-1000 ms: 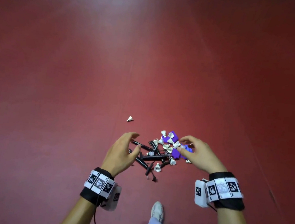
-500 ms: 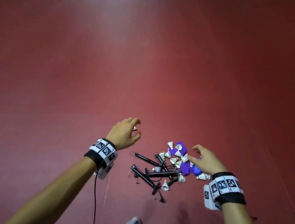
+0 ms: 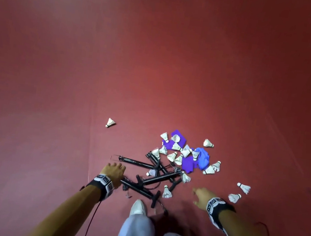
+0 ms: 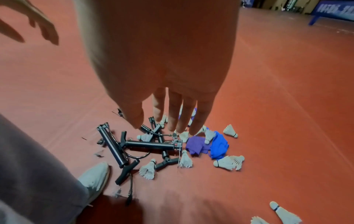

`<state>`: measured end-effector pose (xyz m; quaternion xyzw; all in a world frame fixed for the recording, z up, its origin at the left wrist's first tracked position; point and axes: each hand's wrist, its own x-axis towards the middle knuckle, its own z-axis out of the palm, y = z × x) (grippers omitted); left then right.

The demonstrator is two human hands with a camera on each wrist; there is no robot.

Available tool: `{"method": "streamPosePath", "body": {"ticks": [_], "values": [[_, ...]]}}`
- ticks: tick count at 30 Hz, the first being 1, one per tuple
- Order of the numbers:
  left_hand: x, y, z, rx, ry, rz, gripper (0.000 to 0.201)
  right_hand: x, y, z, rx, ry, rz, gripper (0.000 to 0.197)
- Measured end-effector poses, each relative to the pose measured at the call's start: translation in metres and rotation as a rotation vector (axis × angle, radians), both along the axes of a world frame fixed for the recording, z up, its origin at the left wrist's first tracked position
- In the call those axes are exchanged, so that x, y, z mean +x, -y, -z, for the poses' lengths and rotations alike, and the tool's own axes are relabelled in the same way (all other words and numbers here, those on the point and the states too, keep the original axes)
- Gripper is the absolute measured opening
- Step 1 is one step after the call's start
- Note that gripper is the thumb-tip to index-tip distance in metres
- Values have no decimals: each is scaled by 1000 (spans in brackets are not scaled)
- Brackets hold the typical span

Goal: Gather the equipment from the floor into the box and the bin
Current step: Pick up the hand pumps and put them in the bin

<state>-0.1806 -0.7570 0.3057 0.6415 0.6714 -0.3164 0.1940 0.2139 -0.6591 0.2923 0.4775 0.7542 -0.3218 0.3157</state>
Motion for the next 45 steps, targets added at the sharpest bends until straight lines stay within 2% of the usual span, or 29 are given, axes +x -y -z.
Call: {"method": "streamPosePath", "body": {"ticks": [4, 7, 10, 12, 16, 20, 24, 28, 31, 33, 35, 39, 45], "values": [[-22, 17, 134, -54, 38, -59, 69, -11, -20, 148, -6, 21, 18, 64], [-34, 27, 219, -64, 51, -77, 79, -29, -35, 229, 26, -16, -17, 58], [-42, 35, 292, -55, 62, -73, 85, -52, -47, 293, 63, -62, -92, 48], [-48, 36, 332, -51, 64, -54, 88, -68, -55, 330, 108, -95, -146, 48], [-58, 34, 400, -23, 46, 43, 87, -97, -69, 396, 204, -161, -304, 67], [-59, 28, 446, 8, 47, 166, 68, -113, -76, 442, 308, -109, -446, 69], [-57, 31, 468, 28, 17, 178, 45, -121, -77, 456, 394, -66, -536, 67], [-53, 34, 452, 16, -7, 218, 52, -122, -65, 443, 399, -25, -558, 71], [-51, 39, 413, 39, -24, 218, 56, -118, -55, 413, 440, -29, -512, 76], [-50, 43, 377, 38, -38, 166, 59, -113, -49, 381, 443, -24, -487, 70], [-50, 49, 338, 41, -51, 109, 57, -106, -44, 342, 458, -32, -489, 62], [-46, 61, 249, 41, -84, 25, 51, -85, -37, 260, 506, -68, -502, 67], [-23, 87, 97, 100, -90, -91, 56, -51, -19, 103, 509, -99, -313, 56]]}}
